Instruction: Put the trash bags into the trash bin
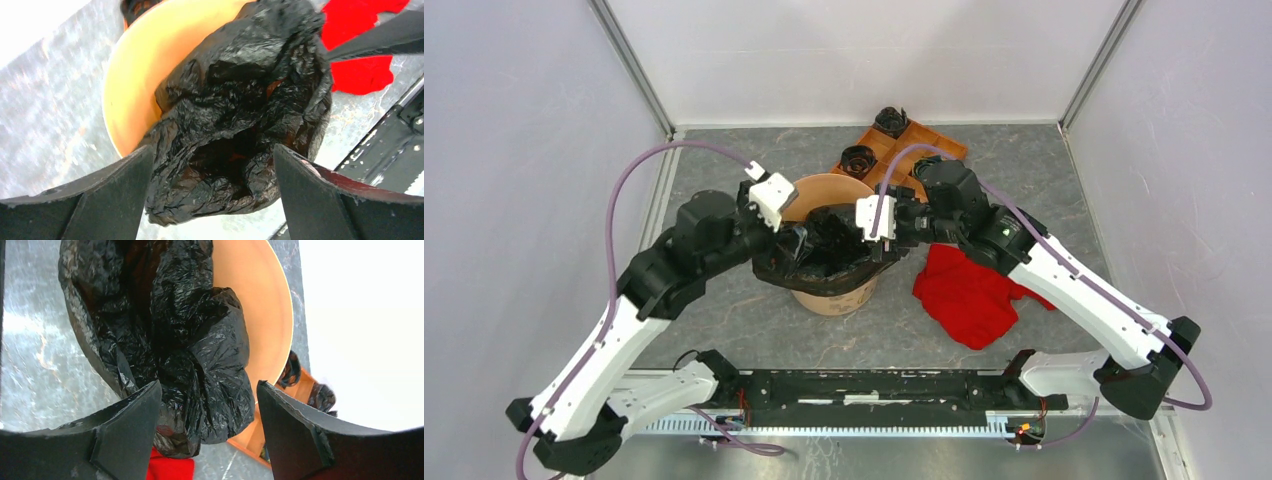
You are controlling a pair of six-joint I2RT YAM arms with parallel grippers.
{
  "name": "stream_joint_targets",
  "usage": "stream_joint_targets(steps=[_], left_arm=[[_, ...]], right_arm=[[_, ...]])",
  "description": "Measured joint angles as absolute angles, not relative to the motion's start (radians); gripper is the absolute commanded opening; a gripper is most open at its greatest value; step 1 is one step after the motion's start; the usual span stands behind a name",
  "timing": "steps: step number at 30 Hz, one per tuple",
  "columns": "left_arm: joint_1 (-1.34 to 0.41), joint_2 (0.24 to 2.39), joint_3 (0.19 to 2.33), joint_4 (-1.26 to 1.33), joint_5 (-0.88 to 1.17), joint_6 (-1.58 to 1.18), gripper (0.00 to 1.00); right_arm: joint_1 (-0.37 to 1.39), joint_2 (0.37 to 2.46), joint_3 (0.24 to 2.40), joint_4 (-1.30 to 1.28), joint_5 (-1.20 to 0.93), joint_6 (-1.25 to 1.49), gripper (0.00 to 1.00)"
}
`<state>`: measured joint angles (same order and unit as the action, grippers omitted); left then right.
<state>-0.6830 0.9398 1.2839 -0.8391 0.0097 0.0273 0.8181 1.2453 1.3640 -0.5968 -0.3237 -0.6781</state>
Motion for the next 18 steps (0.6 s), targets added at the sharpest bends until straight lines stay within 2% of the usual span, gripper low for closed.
stream_joint_targets(steps=[3, 7, 9, 12, 13, 14, 15, 18], left_arm=[[-0.683, 0.852, 1.213, -0.735, 0.066, 0.170, 0.95], [-0.683, 0.835, 1.202, -0.647, 0.139, 0.326, 0.90], [-0.683, 0.870, 1.207, -0.634, 0.162, 0.370, 0.88], [-0.683, 0.918, 1.190, -0.615, 0.186, 0.403, 0.91], [-0.683, 0.926, 1.168, -0.603, 0.190, 0.405, 0.92], [-0.683, 0.928, 1.147, -0.595, 0.194, 0.405, 0.93], [-0.683, 0.928, 1.127, -0.591, 0.196, 0.405, 0.94], [-0.683, 0.926, 1.089, -0.568, 0.202, 0.404, 0.95]], right_arm=[[0.818, 1.253, 1.355, -0.608, -0.353, -0.801, 0.72], [0.822, 1.262, 1.354, -0.619, -0.391, -0.953, 0.72], [0.824, 1.271, 1.351, -0.620, -0.393, -1.003, 0.65], [0.826, 1.303, 1.351, -0.632, -0.392, -1.058, 0.50], [0.826, 1.317, 1.353, -0.638, -0.389, -1.067, 0.39], [0.826, 1.337, 1.356, -0.646, -0.386, -1.074, 0.23], [0.826, 1.360, 1.362, -0.656, -0.383, -1.079, 0.13], [0.826, 1.415, 1.387, -0.673, -0.376, -1.072, 0.00]])
